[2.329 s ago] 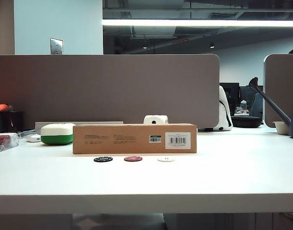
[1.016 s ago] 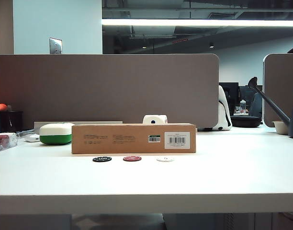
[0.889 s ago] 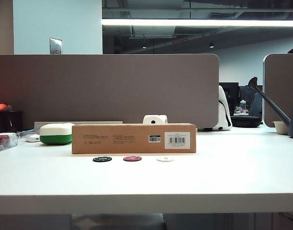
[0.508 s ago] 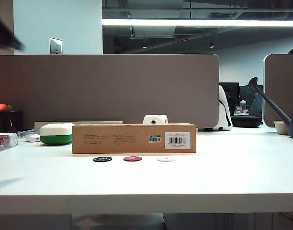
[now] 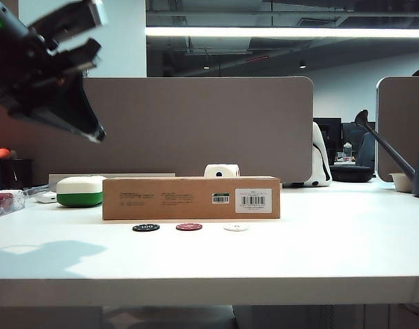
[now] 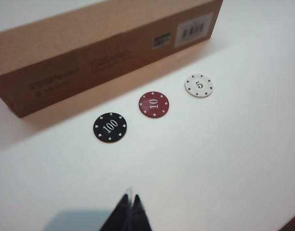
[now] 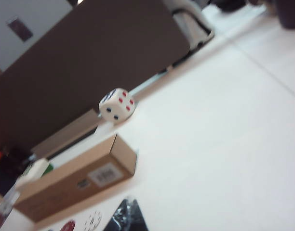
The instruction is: Push the chip with the lowest value in the row forward next to the rectangular box.
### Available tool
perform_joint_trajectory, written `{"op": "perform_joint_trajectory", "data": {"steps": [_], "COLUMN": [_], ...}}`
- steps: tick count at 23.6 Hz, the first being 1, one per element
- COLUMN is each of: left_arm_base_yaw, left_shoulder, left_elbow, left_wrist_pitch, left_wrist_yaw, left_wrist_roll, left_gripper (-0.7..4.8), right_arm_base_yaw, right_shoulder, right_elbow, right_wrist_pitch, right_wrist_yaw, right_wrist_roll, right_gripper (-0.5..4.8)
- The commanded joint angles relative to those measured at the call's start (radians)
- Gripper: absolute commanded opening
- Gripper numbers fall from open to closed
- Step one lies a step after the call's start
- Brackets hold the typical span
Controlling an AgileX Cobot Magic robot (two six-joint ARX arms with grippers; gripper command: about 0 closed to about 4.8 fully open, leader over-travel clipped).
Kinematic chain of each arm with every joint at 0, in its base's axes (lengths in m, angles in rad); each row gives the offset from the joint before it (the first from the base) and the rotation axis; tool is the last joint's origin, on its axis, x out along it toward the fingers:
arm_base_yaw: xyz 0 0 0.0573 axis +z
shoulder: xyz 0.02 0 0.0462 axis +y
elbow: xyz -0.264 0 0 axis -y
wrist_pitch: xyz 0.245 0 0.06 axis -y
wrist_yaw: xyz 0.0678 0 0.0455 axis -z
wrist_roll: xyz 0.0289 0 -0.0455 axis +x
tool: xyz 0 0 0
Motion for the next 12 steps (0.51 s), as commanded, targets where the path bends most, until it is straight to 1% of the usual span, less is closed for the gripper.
{"op": "perform_joint_trajectory", "data": {"steps": [1, 4, 6, 9, 12], "left_arm_base_yaw": [0.02, 0.067, 0.096, 0.101, 0.086], "left_shoulder": [0.05, 0.071, 0.077, 0.077, 0.077], "left_elbow": [0.009, 0.009, 0.011, 0.011, 0.011], "left_wrist_pitch": [0.009, 0.002, 0.002, 0.013, 0.013], "left_wrist_yaw": [0.005, 0.007, 0.006, -0.001, 0.002], "left_wrist_roll": [-0.003, -0.003, -0.003, -0.003, -0.003], "left_gripper": [-0.05, -0.05, -0.05, -0.05, -0.05], "right_arm_base_yaw": [0.0, 0.0, 0.001, 0.001, 0.0], "right_shoulder": [0.0, 0.003, 0.003, 0.003, 0.004], "right_elbow": [-0.004, -0.002, 0.0, 0.005, 0.024], "right_wrist_pitch": [-0.024, -0.052, -0.104, -0.122, -0.133], "right_wrist_yaw": [-0.039, -0.087, -0.104, -0.12, -0.105], "right_wrist_roll": [0.005, 0.035, 0.038, 0.064, 0.064], "right_gripper": [-0.09, -0.09, -0.1, -0.09, -0.09]}}
